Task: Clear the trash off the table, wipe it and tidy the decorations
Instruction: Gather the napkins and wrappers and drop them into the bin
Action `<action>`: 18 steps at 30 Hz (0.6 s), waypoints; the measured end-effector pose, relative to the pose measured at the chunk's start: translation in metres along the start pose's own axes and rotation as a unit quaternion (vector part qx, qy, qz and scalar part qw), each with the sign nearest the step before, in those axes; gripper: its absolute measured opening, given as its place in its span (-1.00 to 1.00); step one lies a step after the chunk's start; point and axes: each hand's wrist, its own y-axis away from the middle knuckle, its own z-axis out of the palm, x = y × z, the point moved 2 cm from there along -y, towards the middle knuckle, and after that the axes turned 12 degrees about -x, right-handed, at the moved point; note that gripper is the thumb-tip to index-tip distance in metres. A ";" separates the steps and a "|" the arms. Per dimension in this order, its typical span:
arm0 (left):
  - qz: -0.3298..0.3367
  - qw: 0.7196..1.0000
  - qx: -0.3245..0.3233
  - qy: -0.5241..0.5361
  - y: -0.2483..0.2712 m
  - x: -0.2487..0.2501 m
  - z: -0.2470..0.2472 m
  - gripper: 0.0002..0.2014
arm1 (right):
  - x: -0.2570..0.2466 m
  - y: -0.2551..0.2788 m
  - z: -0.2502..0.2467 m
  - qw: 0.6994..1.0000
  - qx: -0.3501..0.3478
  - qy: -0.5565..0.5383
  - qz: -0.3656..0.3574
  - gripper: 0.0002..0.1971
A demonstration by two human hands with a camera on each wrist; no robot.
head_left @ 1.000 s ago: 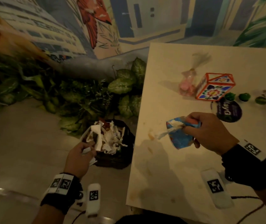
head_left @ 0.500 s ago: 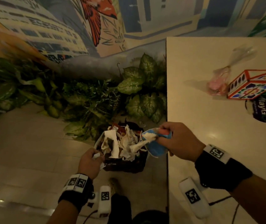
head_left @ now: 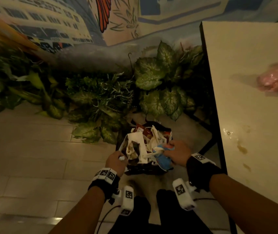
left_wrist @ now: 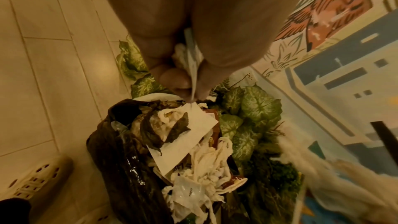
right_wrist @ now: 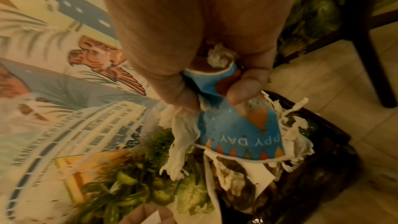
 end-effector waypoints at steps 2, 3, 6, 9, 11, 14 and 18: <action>-0.008 1.000 -0.009 -0.010 -0.019 0.000 0.001 -0.85 | 0.004 -0.024 0.007 1.000 -0.008 -0.005 0.024 -0.63; -0.008 1.000 -0.012 -0.013 -0.031 -0.001 0.002 -0.89 | 0.006 -0.037 0.011 0.999 -0.016 -0.002 0.036 -0.68; -0.018 0.999 -0.030 -0.005 -0.068 -0.003 0.008 -0.92 | 0.010 -0.077 0.018 0.996 -0.050 0.052 0.044 -0.83; -0.044 0.997 -0.067 -0.016 -0.101 -0.010 0.022 -0.66 | 0.010 -0.109 0.030 0.988 -0.091 0.119 0.040 -0.79; -0.046 0.995 -0.083 -0.021 -0.118 -0.012 0.032 -0.60 | 0.012 -0.130 0.038 0.980 -0.110 0.164 0.039 -0.73; -0.025 0.992 -0.113 -0.050 -0.136 -0.012 0.046 -0.58 | 0.024 -0.162 0.048 0.964 -0.116 0.232 0.056 -0.31; -0.029 0.996 -0.086 -0.015 -0.150 -0.021 0.050 -0.51 | 0.041 -0.183 0.056 0.962 -0.069 0.261 0.049 0.03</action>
